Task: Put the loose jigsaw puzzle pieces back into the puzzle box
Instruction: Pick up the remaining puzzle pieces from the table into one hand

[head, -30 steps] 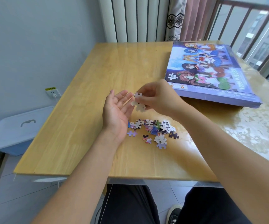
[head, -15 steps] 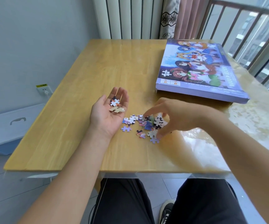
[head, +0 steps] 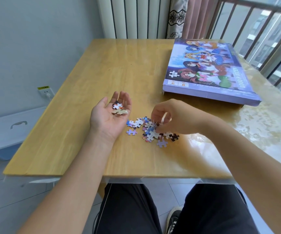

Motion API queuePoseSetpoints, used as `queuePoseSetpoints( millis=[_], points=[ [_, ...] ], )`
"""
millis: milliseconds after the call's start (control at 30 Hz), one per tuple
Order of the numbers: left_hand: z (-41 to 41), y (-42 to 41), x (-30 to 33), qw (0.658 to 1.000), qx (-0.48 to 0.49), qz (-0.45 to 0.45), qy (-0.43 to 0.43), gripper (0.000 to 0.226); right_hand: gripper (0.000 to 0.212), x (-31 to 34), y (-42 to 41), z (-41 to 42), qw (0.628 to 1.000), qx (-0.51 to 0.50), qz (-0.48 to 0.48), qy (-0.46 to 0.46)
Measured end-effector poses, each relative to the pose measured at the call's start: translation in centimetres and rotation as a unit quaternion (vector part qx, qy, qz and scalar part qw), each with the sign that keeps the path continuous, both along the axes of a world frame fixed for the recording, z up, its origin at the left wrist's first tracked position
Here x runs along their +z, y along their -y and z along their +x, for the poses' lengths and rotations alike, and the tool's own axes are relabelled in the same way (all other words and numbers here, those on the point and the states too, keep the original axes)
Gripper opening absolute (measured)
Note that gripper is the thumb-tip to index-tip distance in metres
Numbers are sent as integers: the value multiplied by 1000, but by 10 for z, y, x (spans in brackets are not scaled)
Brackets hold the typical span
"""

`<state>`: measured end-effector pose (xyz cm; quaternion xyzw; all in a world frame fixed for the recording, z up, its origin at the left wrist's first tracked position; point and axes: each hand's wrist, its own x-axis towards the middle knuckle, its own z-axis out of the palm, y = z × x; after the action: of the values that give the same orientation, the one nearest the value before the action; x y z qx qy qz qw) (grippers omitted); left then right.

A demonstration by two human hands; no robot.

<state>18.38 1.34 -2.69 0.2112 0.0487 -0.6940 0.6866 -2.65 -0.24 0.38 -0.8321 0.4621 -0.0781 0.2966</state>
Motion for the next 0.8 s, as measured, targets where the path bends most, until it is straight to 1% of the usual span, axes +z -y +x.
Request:
queuePoseSetpoints(
  millis=[67,233,300,367,400,433,533,567,600,633,700,733,767,800],
  points=[
    [-1,-1,0,1000,-12,-5,12,33,18,-2,3,1,998,-40,22,36],
    [-3,-1,-1,999,-33,-5,28,35,18,-2,10,3,985,-118,52,117],
    [-4,0,-1,998,-43,-2,40,36,17,3,14,10,969,-133,66,195],
    [-5,0,-2,997,-55,-3,52,38,15,12,16,24,943,-131,84,296],
    [-4,0,-3,996,-63,-4,63,39,17,16,16,34,935,-120,79,323],
    [-5,0,-3,995,-70,-4,75,40,20,18,16,45,939,-108,59,322],
    [-6,-1,-4,994,-64,-5,83,39,25,19,12,67,972,-61,-74,215],
    [-6,-2,-5,995,-58,-8,76,38,25,21,10,66,974,-52,-104,193],
    [-5,-2,-5,996,-53,-14,65,38,30,23,9,59,977,-42,-115,173],
    [-4,-2,-6,997,-50,-19,53,37,40,25,8,48,985,-25,-107,137],
    [-3,-2,-6,998,-47,-19,26,37,72,27,3,20,999,23,-39,2],
    [-2,-1,-6,999,-43,-19,19,37,87,26,-2,10,997,42,-4,-62],
    [-3,0,-5,999,-39,-18,14,37,97,21,-9,4,993,51,15,-110],
    [-3,0,-5,999,-37,-18,11,37,101,14,-15,2,990,52,12,-133]
  ],
)
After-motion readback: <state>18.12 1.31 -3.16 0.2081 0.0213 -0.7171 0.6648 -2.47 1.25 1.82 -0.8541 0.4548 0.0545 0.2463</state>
